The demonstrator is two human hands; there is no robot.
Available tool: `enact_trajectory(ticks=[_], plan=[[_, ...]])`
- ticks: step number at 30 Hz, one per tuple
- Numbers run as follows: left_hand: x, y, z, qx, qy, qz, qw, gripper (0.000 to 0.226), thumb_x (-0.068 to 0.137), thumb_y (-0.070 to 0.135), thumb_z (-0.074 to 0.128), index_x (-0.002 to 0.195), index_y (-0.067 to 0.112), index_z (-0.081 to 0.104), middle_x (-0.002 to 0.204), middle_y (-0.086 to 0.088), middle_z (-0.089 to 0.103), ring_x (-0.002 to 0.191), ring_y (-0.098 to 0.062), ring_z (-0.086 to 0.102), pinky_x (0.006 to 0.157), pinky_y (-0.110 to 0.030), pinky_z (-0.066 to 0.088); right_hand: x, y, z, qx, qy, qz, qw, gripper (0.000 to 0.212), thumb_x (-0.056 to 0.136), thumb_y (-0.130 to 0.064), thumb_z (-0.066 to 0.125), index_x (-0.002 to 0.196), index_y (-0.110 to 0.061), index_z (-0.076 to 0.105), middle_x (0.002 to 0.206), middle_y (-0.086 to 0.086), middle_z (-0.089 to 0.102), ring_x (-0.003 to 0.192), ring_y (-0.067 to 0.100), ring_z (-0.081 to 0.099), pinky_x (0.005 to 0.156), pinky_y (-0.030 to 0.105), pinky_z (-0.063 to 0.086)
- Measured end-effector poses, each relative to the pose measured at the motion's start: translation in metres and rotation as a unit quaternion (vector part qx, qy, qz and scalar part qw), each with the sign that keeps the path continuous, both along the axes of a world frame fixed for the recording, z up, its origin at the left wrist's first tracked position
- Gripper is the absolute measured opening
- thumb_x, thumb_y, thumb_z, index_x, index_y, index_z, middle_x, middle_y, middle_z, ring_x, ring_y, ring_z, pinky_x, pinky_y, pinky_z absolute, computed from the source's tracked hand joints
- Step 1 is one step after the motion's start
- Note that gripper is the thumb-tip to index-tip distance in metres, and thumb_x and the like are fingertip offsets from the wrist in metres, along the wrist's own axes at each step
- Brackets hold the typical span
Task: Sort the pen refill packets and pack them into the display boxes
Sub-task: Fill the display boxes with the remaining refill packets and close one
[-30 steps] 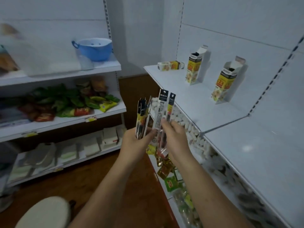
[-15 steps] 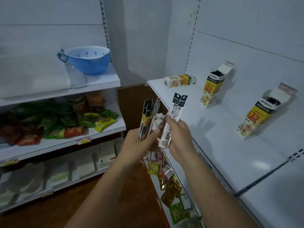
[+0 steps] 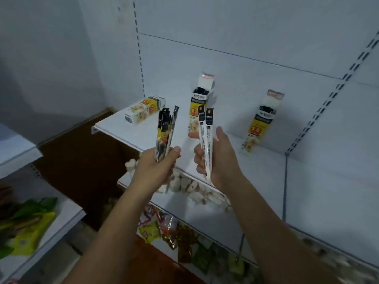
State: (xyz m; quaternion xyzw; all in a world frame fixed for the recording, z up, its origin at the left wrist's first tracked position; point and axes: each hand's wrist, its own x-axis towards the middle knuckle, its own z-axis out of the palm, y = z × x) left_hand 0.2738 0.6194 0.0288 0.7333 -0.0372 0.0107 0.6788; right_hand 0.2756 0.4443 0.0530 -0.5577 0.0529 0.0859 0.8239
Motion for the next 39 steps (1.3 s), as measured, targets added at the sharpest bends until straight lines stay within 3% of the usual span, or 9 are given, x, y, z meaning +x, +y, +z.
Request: enact_trajectory(ticks=[4, 12, 15, 17, 20, 22, 25, 30, 39], plan=[[0.027, -0.042, 0.005, -0.026, 0.013, -0.066, 0.997, 0.034, 0.101, 0.032, 0.067, 0.086, 0.002, 0.068, 0.057, 0.002, 0.052, 0.051, -0.017, 0.045, 0.051, -0.029, 0.038, -0.003, -0.035, 0.009, -0.013, -0.005, -0.08, 0.997, 0.041, 0.106, -0.031, 0.039, 0.117, -0.008, 0.07, 0.071, 0.002, 0.039, 0.058, 0.016, 0.027, 0.053, 0.031, 0.018], [0.069, -0.139, 0.018, 0.024, -0.039, -0.141, 0.989, 0.04, 0.101, 0.036, 0.065, 0.084, -0.001, 0.063, 0.054, 0.003, 0.053, 0.047, -0.013, 0.05, 0.048, -0.02, 0.04, -0.009, -0.112, 0.031, -0.171, -0.144, -0.269, 0.937, 0.04, 0.11, -0.036, 0.046, 0.092, -0.003, 0.06, 0.07, 0.01, 0.058, 0.051, 0.022, 0.054, 0.05, 0.034, 0.048], [0.089, -0.168, 0.018, 0.035, -0.064, -0.147, 0.986, 0.026, 0.096, 0.035, 0.072, 0.084, 0.013, 0.067, 0.056, 0.013, 0.056, 0.05, -0.005, 0.051, 0.057, -0.023, 0.041, 0.001, -0.148, 0.044, -0.181, -0.172, -0.31, 0.917, 0.035, 0.11, -0.032, 0.046, 0.104, 0.0, 0.061, 0.076, 0.008, 0.069, 0.053, 0.021, 0.056, 0.05, 0.036, 0.048], [0.104, -0.181, 0.016, 0.032, -0.073, -0.141, 0.987, 0.015, 0.091, 0.035, 0.079, 0.095, 0.023, 0.069, 0.068, 0.012, 0.064, 0.055, -0.002, 0.055, 0.063, -0.028, 0.044, 0.012, -0.169, 0.053, -0.155, -0.177, -0.318, 0.919, 0.025, 0.111, -0.022, 0.045, 0.114, -0.004, 0.061, 0.082, 0.011, 0.07, 0.059, 0.021, 0.055, 0.055, 0.038, 0.045], [0.123, -0.195, 0.014, 0.042, -0.075, -0.141, 0.986, 0.035, 0.082, 0.038, 0.086, 0.111, 0.033, 0.066, 0.097, 0.012, 0.072, 0.076, 0.0, 0.067, 0.071, -0.031, 0.051, 0.026, -0.189, 0.069, -0.108, -0.173, -0.325, 0.923, 0.022, 0.107, -0.006, 0.044, 0.112, -0.012, 0.065, 0.088, 0.011, 0.072, 0.073, 0.022, 0.061, 0.072, 0.04, 0.053], [0.133, -0.203, 0.013, 0.055, -0.075, -0.153, 0.984, 0.048, 0.078, 0.038, 0.09, 0.119, 0.035, 0.064, 0.111, 0.017, 0.071, 0.098, -0.001, 0.068, 0.082, -0.033, 0.056, 0.032, -0.197, 0.078, -0.138, -0.189, -0.337, 0.912, 0.021, 0.107, -0.007, 0.046, 0.11, -0.017, 0.063, 0.098, 0.006, 0.078, 0.083, 0.018, 0.066, 0.085, 0.043, 0.053], [0.149, -0.211, 0.013, 0.05, -0.066, -0.18, 0.98, 0.059, 0.077, 0.034, 0.092, 0.127, 0.036, 0.061, 0.121, 0.02, 0.069, 0.108, -0.007, 0.067, 0.092, -0.037, 0.057, 0.044, -0.2, 0.088, -0.209, -0.233, -0.338, 0.887, 0.014, 0.109, -0.014, 0.047, 0.115, -0.022, 0.057, 0.11, -0.004, 0.079, 0.089, 0.011, 0.065, 0.081, 0.036, 0.047], [0.167, -0.22, 0.012, 0.031, -0.069, -0.247, 0.966, 0.064, 0.082, 0.021, 0.088, 0.139, 0.022, 0.06, 0.128, 0.011, 0.07, 0.072, 0.002, 0.064, 0.065, -0.017, 0.051, 0.065, -0.189, 0.093, -0.255, -0.278, -0.355, 0.855, 0.016, 0.109, -0.012, 0.05, 0.123, -0.017, 0.054, 0.112, -0.005, 0.078, 0.09, 0.008, 0.072, 0.072, 0.021, 0.052], [0.178, -0.222, 0.0, -0.019, -0.055, -0.299, 0.953, 0.044, 0.086, 0.015, 0.084, 0.127, 0.025, 0.069, 0.118, 0.01, 0.076, 0.067, 0.005, 0.063, 0.057, -0.012, 0.047, 0.081, -0.181, 0.061, -0.388, -0.227, -0.33, 0.83, 0.013, 0.103, -0.007, 0.058, 0.107, -0.02, 0.058, 0.102, -0.01, 0.079, 0.097, 0.003, 0.073, 0.08, 0.023, 0.058]])
